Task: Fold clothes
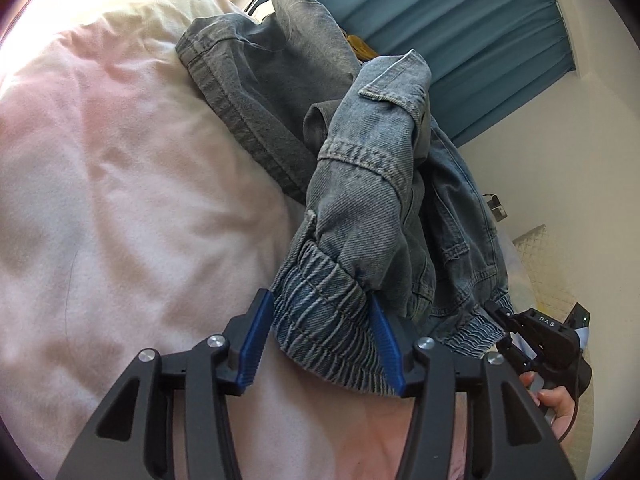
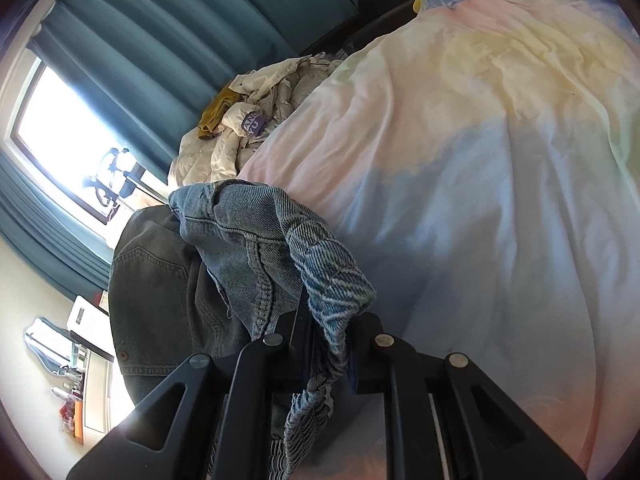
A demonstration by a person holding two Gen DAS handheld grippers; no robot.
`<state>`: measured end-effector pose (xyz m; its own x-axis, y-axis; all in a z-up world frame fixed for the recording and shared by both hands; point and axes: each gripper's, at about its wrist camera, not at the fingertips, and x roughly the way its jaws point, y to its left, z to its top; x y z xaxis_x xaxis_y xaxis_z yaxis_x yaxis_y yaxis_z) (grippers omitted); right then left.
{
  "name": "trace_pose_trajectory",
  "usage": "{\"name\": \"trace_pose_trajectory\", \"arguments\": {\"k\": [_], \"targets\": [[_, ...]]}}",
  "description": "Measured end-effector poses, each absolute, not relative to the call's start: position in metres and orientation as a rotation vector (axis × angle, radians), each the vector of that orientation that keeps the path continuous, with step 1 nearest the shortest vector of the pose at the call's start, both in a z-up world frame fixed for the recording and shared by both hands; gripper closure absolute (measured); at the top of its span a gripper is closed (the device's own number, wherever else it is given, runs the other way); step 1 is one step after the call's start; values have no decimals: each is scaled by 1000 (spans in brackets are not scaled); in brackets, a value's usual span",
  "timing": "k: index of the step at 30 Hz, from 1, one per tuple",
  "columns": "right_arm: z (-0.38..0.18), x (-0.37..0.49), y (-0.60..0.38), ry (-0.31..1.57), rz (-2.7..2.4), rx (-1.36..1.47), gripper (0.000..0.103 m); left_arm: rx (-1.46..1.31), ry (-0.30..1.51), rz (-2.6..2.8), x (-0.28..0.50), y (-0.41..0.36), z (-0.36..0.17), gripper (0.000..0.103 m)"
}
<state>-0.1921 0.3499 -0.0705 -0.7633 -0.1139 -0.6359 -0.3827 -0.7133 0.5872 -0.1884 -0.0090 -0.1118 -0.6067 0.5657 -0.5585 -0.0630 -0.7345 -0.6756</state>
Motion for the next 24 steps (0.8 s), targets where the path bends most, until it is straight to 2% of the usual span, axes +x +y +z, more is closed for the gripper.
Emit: {"name": "trace_pose_trajectory", "arguments": {"k": [8, 12, 15, 16, 18, 20, 22, 24], "targets": [[-62, -187, 347, 1110, 2612, -936, 91, -1117, -767, 2353, -194, 4, -119, 53], [-46, -180, 341, 1072, 2688, -827, 91, -1086, -806, 2347, -193, 2, -125, 53], [-45, -183, 340, 1090, 2696, -834, 91, -1083, -713, 2373, -193, 15, -128, 53], [-47, -184, 341, 1088, 2683, -843, 91, -1094, -689, 2377, -193, 19, -127, 55], [-51, -184, 345, 1106, 2662, -852, 91, -1121, -649, 2404, -192, 27, -124, 71], [-50, -182, 349, 1143, 2651, -849, 91, -1119, -594, 2432, -186, 36, -118, 79], [-38, -183, 351, 1181, 2667, -848, 92, -1110, -535, 2423, -177, 46, -110, 84], [-15, -178, 353, 1127, 2715, -804, 92, -1087, -494, 2393, -164, 61, -97, 88]]}}
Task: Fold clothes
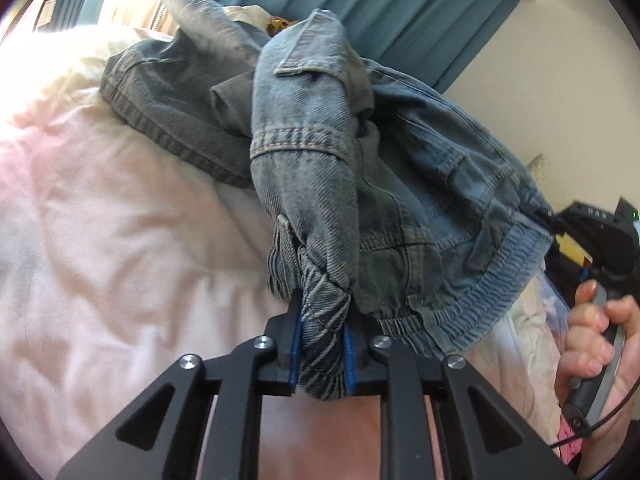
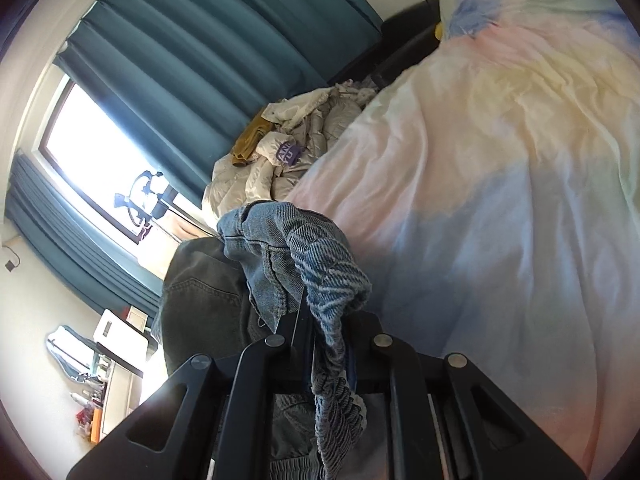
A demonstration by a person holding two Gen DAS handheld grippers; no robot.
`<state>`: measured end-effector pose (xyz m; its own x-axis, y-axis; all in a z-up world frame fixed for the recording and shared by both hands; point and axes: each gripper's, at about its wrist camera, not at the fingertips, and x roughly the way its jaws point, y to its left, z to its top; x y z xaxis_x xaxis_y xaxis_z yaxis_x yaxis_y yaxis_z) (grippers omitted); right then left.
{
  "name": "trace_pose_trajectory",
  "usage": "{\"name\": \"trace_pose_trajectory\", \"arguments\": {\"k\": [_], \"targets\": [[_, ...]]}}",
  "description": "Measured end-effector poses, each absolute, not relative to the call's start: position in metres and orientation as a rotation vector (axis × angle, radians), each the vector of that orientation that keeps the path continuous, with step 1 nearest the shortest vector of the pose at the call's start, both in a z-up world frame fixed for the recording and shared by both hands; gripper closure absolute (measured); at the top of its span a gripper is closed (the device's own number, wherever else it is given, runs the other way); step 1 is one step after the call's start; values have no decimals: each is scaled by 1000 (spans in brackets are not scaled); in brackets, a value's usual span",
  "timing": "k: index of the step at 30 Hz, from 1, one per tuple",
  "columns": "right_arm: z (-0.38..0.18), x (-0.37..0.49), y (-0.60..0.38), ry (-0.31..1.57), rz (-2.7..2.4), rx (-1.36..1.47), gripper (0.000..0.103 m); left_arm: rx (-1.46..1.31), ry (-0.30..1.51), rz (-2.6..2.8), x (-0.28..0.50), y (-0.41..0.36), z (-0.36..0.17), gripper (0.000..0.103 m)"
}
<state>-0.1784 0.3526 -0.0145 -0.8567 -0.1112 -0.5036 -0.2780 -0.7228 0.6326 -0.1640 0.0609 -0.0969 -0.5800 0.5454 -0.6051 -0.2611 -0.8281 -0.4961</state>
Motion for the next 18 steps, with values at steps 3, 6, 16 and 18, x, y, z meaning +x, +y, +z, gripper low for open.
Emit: {"name": "trace_pose_trajectory", "arguments": {"k": [3, 6, 16, 18], "targets": [[22, -170, 365, 1049, 2775, -722, 92, -1030, -453, 2325, -142, 91, -74, 88], [49, -166, 406, 1040, 2783, -668, 92, -948, -377, 2255, -120, 136, -50, 88], [113, -237, 549, 678, 2841, -712, 93, -753, -332, 2015, -139, 336, -11, 89], [114, -270, 574, 620, 2856, -762, 93, -756, -354, 1997, -158, 352, -16, 89]]}}
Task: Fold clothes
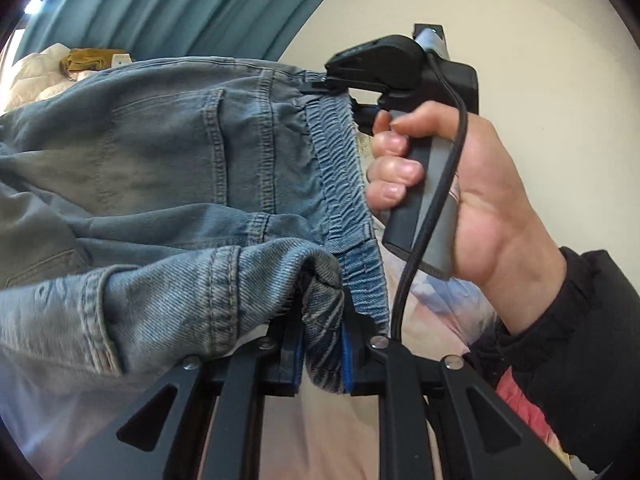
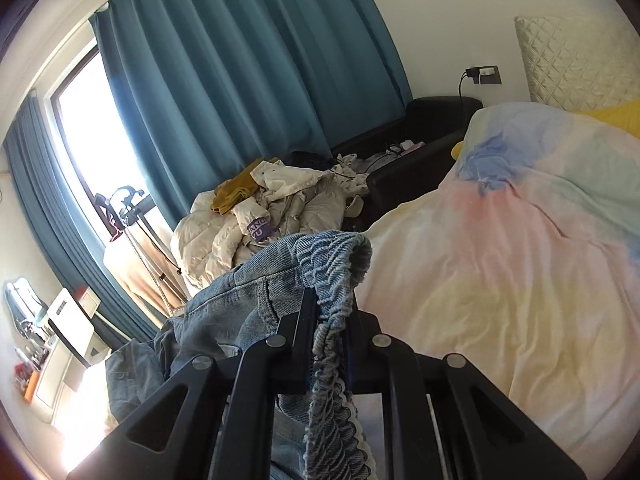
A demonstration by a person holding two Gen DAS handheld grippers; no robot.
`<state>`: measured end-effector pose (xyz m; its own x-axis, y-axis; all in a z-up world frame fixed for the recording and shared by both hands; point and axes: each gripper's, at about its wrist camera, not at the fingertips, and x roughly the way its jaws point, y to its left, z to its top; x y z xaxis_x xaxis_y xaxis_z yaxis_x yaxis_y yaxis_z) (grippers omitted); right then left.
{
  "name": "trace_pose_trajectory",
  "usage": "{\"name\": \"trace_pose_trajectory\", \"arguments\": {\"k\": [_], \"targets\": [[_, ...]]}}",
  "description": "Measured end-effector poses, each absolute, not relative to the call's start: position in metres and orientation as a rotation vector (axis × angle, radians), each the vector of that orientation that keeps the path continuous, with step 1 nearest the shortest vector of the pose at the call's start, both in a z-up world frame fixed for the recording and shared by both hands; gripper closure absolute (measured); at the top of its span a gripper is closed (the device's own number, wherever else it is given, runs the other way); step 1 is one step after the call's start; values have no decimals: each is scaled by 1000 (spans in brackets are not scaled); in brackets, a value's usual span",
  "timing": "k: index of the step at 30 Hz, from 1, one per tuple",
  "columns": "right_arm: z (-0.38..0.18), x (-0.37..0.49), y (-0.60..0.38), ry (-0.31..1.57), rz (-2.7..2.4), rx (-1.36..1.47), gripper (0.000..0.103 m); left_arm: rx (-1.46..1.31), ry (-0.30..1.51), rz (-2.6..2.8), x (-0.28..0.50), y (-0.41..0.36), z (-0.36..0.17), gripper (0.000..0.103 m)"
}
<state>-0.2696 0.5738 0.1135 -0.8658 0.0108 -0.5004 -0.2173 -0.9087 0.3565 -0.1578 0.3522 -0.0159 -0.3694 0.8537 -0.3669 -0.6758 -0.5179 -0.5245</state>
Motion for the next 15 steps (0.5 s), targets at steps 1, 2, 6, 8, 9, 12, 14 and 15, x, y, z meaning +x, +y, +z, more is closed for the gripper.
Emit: {"name": "trace_pose_trajectory", "arguments": {"k": [1, 2, 6, 8, 9, 12, 14, 15], "targets": [[112, -287, 584, 578, 2862, -795, 93, -761, -366, 1991, -167, 363, -20, 89], [106, -308, 593, 549, 2859, -845, 93, -776, -374, 1994, -181, 376, -28, 89], [65, -382, 618, 445, 2796, -1066, 93, -894, -382, 1987, -232, 418, -64, 89], [40, -413, 624, 370, 2732, -1178, 92, -922, -301, 1998, -246, 430, -78, 89], [26, -424, 625, 353, 2707, -1212, 92, -936, -260, 2002, -252, 436, -84, 89], [-15, -446, 633, 332, 2651, -1272, 92, -977, -195, 2003, -264, 443, -100, 88], [-39, -452, 640, 374, 2612, -1292, 90, -1017, -196, 2000, -269, 442, -107, 88], [-45, -451, 642, 396, 2605, -1285, 89, -1030, -183, 2000, -269, 441, -108, 88]]}}
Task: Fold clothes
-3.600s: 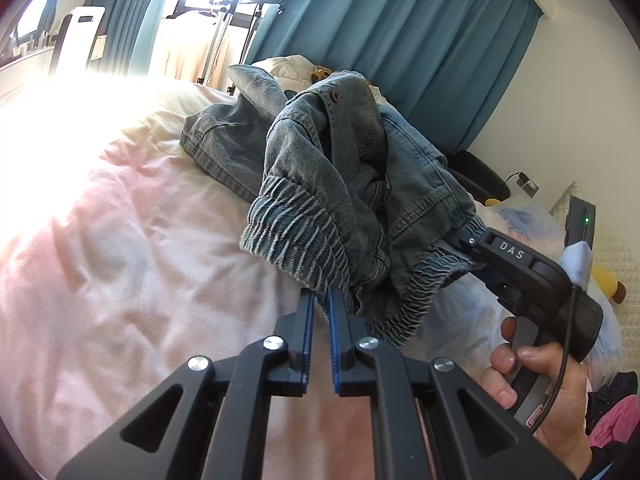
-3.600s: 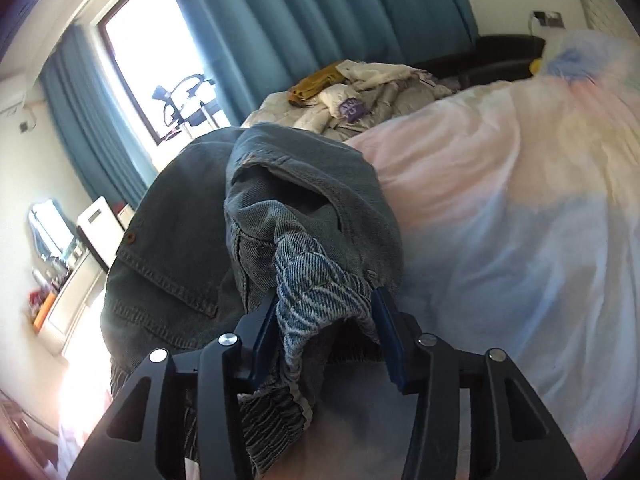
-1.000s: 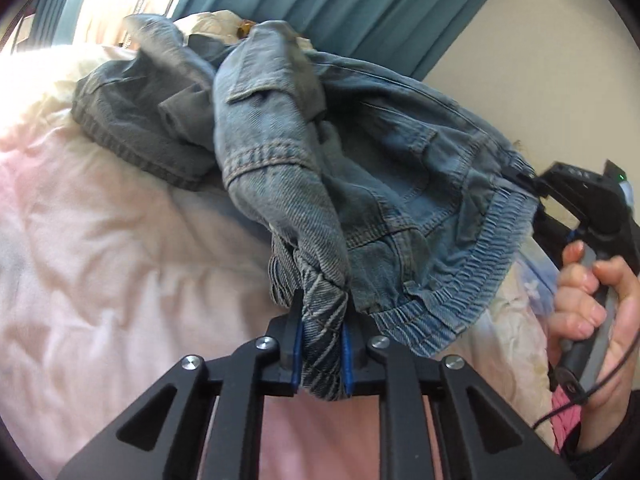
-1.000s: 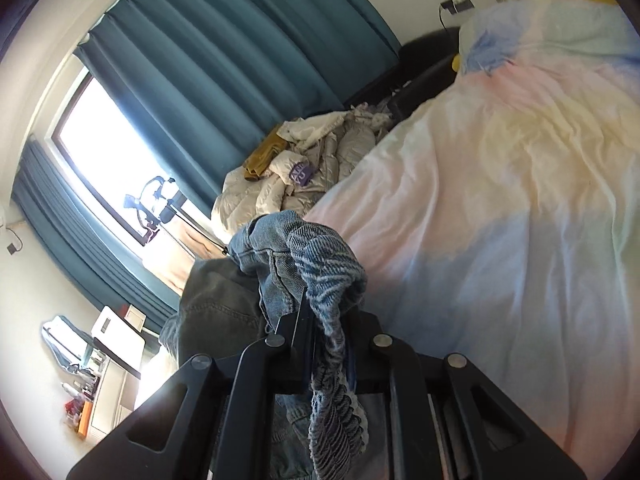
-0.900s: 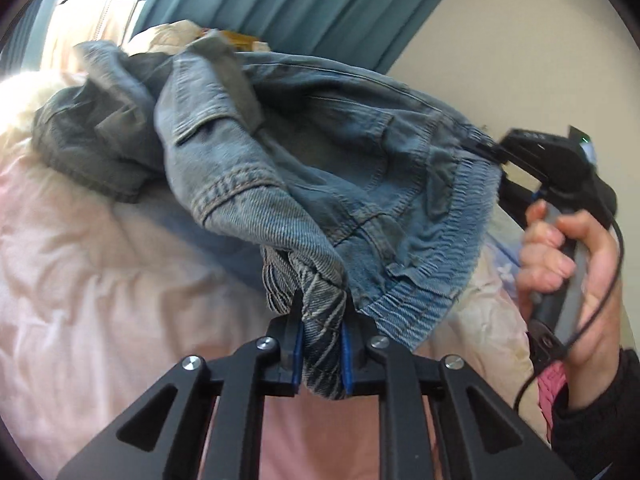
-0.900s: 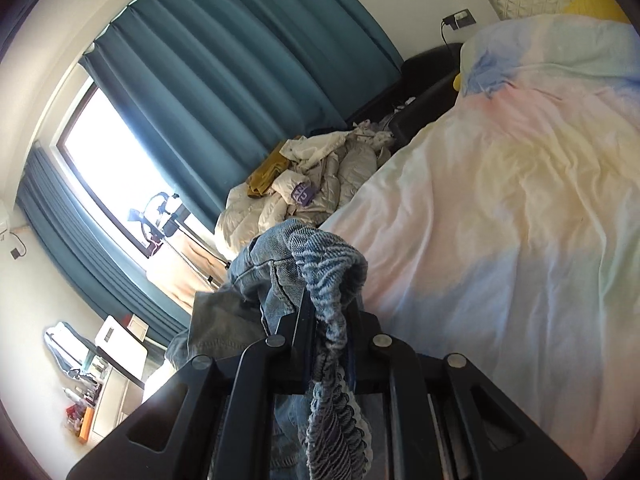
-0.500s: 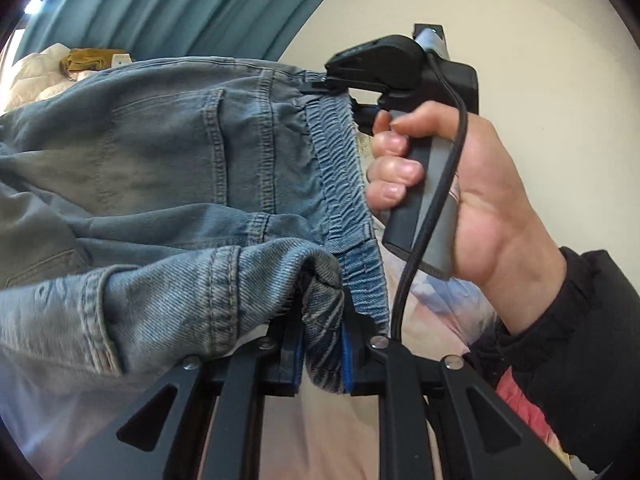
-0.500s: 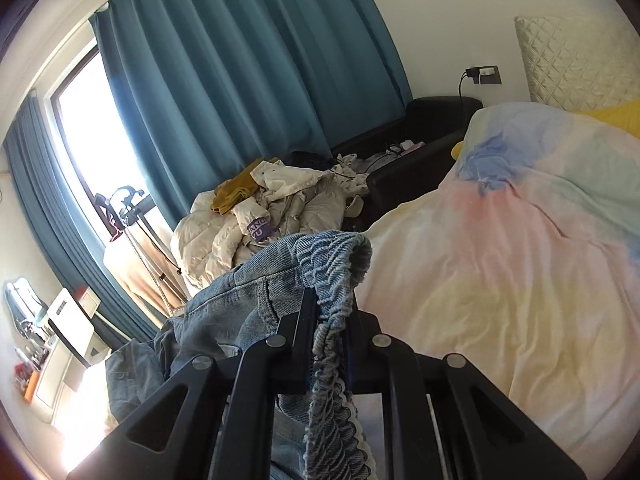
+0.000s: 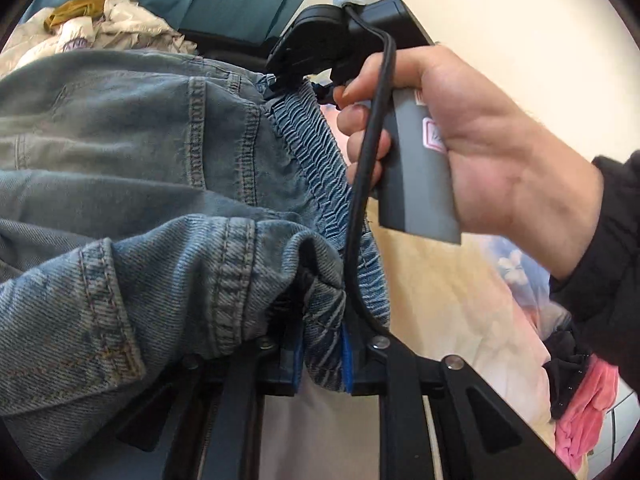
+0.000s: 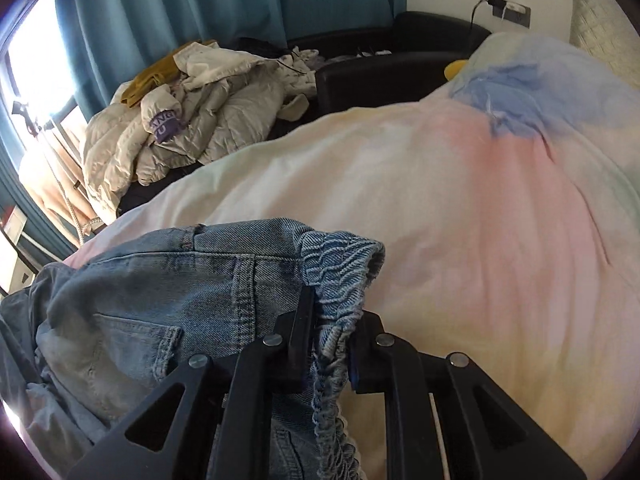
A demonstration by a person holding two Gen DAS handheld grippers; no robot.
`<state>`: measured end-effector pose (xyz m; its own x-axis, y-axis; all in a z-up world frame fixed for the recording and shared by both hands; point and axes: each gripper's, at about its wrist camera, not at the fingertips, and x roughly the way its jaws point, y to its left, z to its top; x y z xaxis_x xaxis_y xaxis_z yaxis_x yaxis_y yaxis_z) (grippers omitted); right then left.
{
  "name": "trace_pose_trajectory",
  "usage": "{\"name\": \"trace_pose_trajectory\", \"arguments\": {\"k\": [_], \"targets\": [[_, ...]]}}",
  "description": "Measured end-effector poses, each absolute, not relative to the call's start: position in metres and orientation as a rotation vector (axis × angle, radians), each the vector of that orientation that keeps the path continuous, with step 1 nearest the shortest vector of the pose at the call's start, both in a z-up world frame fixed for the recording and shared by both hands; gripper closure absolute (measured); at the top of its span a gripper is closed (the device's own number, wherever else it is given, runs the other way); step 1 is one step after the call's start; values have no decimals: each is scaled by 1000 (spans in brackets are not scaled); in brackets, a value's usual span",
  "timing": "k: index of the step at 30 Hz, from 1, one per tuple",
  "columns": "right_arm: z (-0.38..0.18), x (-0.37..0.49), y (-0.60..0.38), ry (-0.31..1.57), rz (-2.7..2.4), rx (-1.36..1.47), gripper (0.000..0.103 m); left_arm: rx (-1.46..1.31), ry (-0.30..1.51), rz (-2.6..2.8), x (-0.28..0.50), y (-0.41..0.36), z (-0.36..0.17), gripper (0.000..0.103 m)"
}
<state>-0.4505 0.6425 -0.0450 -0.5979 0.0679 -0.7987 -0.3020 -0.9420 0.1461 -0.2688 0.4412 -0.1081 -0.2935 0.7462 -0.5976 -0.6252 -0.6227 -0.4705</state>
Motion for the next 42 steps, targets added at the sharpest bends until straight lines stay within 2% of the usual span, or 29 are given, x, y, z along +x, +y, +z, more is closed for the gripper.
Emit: {"name": "trace_pose_trajectory", "arguments": {"k": [2, 5, 6, 7, 13, 18, 25, 34, 42], "targets": [[-48, -444, 644, 419, 2618, -1263, 86, -1014, -103, 1989, -270, 451, -103, 85], [-29, -422, 640, 401, 2659, -1206, 72, -995, 42, 1990, -253, 454, -89, 78], [-21, -413, 638, 393, 2663, -1188, 62, -1018, 68, 1971, -248, 452, -85, 76], [-12, -404, 636, 393, 2665, -1167, 57, -1046, 86, 1955, -243, 448, -81, 76], [37, -343, 608, 439, 2715, -1122, 57, -1084, 105, 2004, -210, 383, -48, 73], [75, -293, 558, 393, 2813, -1044, 57, -1036, 137, 2091, -160, 333, -11, 73], [104, -231, 485, 407, 2920, -972, 57, -978, 92, 2192, -113, 289, 32, 73], [68, -183, 398, 345, 2943, -946, 56, -904, 54, 2284, -47, 193, 68, 73], [6, -182, 327, 576, 2910, -981, 56, -911, -22, 2403, -66, 119, 52, 73]]}}
